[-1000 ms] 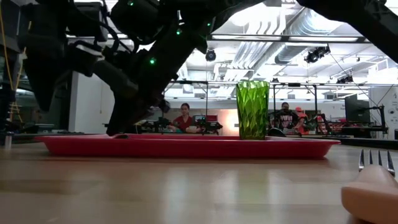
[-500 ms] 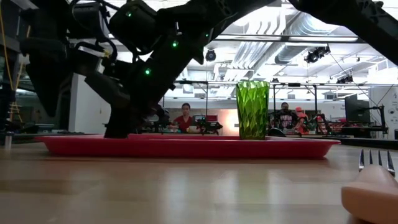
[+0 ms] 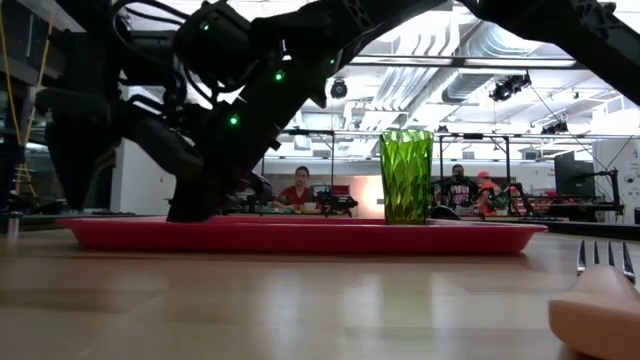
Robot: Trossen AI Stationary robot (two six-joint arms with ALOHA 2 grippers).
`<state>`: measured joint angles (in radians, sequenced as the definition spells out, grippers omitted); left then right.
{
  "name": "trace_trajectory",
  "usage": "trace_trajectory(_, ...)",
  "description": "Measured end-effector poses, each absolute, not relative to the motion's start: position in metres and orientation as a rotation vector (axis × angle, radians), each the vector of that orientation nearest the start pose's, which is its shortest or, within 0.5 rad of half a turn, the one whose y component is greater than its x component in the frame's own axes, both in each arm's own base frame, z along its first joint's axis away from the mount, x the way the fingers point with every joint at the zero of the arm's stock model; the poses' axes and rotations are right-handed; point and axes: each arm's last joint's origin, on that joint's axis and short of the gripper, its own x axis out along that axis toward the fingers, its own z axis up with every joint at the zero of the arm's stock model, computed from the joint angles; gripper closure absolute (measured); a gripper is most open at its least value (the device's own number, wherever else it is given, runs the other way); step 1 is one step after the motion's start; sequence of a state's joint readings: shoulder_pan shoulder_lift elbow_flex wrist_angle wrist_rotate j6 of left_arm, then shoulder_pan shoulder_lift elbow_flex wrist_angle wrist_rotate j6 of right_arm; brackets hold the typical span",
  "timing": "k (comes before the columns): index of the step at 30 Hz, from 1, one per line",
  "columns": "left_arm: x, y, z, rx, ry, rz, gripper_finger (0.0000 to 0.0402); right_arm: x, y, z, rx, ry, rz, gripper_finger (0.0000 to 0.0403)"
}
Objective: Pick and place plate/cup/fork/spoon on tray
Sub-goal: Put the black spoon to the left side of the red tray, then put the orange fork to the right side of the black spoon on the red tray
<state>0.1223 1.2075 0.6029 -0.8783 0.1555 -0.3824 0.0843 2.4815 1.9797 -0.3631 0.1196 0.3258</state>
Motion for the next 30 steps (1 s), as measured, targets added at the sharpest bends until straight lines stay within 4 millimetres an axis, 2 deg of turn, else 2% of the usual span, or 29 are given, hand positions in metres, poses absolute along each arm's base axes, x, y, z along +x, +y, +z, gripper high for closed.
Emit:
trace_trajectory(8,0.179,0.017,0.158,-0.519,1.440,0.255,0.0401,0.538,0.048,0.122,0.301,0.797,-0.168,0.0403)
trace_trajectory(15,0.178,0.017,0.160,-0.524,1.432,0.248,0.0402,0.540,0.051,0.124,0.286,0.781,-0.156,0.0403)
trace_trajectory(20,0.177,0.017,0.162,-0.523,1.421,0.242,0.0401,0.540,0.042,0.128,0.291,0.780,-0.167,0.0403)
trace_trajectory(22,0.175,0.017,0.166,-0.520,1.406,0.237,0.0401,0.538,0.038,0.134,0.297,0.793,-0.162,0.0403)
trace_trajectory(25,0.169,0.018,0.176,-0.526,1.350,0.232,0.0402,0.530,0.032,0.155,0.273,0.841,-0.141,0.0403)
trace_trajectory(30,0.159,0.019,0.193,-0.528,1.231,0.223,0.0401,0.502,0.028,0.183,0.188,1.053,-0.069,0.0403)
